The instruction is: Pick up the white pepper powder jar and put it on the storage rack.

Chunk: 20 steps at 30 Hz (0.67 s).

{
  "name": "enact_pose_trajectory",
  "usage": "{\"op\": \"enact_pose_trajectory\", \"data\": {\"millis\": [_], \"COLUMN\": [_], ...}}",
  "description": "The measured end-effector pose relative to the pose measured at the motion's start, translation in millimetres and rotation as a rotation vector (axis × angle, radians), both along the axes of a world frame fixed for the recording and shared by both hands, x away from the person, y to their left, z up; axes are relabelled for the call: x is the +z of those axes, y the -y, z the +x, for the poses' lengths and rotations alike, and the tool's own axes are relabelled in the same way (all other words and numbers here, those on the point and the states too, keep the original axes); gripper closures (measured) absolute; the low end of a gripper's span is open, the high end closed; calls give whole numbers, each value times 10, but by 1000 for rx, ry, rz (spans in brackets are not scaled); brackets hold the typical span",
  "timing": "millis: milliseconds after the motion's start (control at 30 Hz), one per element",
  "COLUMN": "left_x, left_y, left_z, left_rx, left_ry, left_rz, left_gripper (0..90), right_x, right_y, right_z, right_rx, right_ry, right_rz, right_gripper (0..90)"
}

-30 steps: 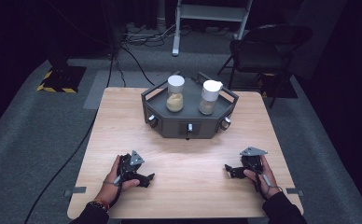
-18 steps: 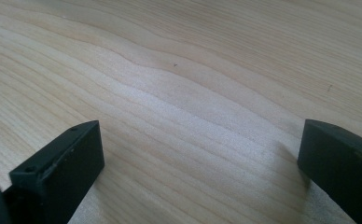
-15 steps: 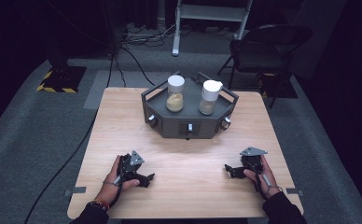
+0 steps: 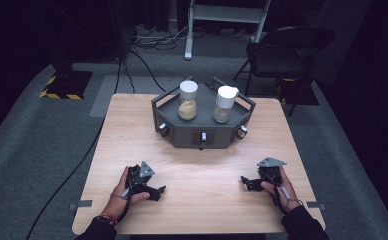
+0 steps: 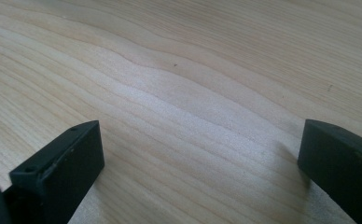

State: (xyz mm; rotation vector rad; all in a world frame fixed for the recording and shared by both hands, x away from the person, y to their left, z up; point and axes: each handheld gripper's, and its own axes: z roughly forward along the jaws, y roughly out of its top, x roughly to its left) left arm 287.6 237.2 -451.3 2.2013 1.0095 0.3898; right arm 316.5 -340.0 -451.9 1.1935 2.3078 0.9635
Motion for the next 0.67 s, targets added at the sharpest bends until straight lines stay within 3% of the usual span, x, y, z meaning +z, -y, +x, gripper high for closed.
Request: {"op": "enact_pose_trajectory", "data": {"millis": [667], "left_x": [-1], "left_y": [-5], "left_z": [9], "left_rx": [-5], "left_ry": [-1], "left_rz": [-2], "left_gripper": [0], "right_x": [0], "right_y": [0], "right_z": [1], "right_rx": [0], "right_ry": [-1], "right_rz": [0], "right_gripper": [0]}}
